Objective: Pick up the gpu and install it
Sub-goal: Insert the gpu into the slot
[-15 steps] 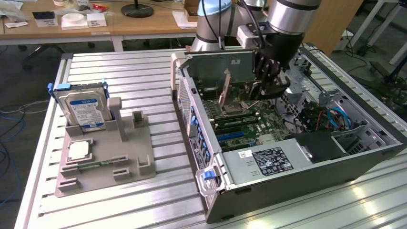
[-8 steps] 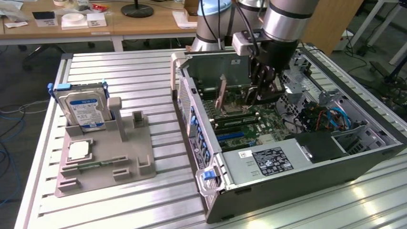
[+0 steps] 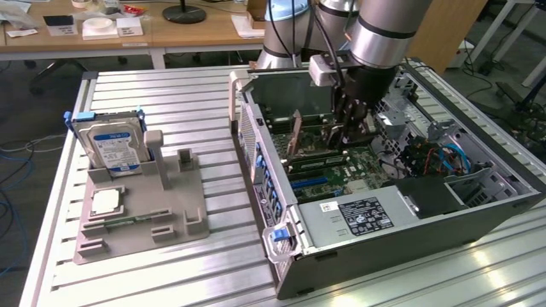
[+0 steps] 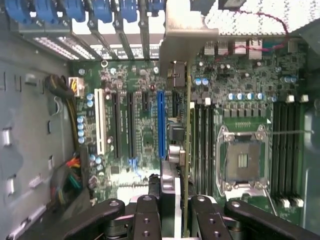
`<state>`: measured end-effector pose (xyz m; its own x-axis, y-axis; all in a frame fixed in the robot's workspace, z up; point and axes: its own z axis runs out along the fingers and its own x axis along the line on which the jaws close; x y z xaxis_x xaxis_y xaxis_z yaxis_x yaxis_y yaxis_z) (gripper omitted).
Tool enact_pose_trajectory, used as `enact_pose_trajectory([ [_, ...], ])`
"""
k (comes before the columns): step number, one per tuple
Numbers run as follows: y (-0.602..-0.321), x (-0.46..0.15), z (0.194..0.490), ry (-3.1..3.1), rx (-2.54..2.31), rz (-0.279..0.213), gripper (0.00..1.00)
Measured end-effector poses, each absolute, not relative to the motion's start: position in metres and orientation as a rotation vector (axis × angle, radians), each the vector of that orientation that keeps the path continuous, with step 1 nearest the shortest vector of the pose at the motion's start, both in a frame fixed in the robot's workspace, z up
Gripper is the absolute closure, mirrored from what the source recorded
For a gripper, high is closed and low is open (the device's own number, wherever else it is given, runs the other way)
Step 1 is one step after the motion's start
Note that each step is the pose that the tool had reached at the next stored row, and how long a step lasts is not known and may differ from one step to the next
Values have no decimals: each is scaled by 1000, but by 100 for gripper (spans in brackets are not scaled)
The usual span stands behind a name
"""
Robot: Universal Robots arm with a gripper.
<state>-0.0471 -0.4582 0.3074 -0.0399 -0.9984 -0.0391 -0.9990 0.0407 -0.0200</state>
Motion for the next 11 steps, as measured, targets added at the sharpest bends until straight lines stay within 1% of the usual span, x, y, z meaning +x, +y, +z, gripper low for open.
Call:
enact_pose_trajectory([
  [11,-461,-57,287,2236,-2147,20,72],
])
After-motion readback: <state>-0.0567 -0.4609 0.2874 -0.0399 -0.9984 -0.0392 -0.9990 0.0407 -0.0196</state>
